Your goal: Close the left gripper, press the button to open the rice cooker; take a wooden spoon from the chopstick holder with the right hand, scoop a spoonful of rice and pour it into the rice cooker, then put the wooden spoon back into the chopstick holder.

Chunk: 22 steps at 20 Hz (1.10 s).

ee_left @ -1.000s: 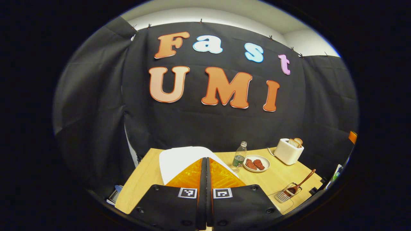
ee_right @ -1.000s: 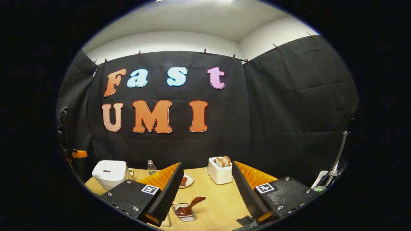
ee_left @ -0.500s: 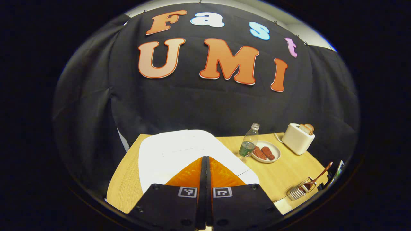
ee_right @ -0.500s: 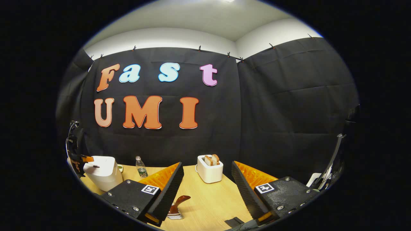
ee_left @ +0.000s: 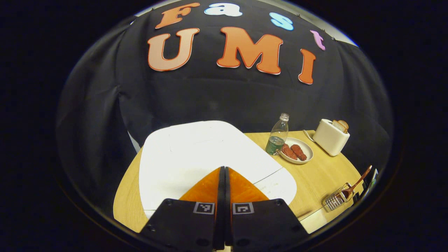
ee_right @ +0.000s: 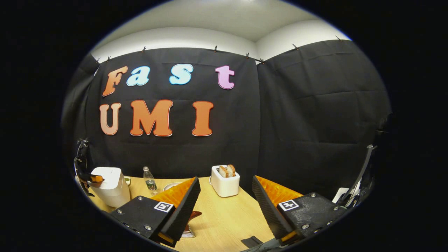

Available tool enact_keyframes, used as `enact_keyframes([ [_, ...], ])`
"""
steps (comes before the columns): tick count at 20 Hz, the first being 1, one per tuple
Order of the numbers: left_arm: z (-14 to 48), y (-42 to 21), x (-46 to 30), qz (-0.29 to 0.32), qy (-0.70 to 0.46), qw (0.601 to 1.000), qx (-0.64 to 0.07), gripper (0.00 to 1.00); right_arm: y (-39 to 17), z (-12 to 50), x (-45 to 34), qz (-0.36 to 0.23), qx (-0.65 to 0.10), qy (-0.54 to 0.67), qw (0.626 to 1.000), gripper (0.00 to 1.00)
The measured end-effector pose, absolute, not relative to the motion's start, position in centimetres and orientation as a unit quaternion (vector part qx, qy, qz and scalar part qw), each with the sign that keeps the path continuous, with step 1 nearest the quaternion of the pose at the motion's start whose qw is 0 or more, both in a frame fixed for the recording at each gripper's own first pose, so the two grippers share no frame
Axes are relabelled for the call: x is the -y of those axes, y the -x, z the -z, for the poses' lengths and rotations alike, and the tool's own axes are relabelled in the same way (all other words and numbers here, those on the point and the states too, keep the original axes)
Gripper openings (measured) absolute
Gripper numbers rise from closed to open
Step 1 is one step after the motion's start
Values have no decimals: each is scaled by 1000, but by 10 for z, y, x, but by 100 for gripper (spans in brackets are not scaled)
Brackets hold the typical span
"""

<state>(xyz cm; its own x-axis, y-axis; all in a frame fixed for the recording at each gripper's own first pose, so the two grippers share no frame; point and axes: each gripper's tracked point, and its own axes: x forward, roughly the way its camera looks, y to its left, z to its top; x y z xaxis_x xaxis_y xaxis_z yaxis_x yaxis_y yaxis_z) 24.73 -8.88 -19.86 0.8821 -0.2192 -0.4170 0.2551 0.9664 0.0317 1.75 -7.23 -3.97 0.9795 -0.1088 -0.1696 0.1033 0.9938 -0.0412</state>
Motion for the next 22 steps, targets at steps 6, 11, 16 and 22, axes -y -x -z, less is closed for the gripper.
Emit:
enact_keyframes([
  [6,178,-245,91,129,-27,970,-205,5,-13,50,64,36,-101,18,994,93],
  [11,60,-232,81,94,-4,990,-109,5,-12,53,52,21,-98,-1,995,93],
  [16,-9,-180,55,74,11,995,-62,4,-11,68,36,-1,-108,-21,994,93],
  [22,-25,-113,16,48,5,998,-44,5,-19,120,11,-47,-147,-57,986,93],
])
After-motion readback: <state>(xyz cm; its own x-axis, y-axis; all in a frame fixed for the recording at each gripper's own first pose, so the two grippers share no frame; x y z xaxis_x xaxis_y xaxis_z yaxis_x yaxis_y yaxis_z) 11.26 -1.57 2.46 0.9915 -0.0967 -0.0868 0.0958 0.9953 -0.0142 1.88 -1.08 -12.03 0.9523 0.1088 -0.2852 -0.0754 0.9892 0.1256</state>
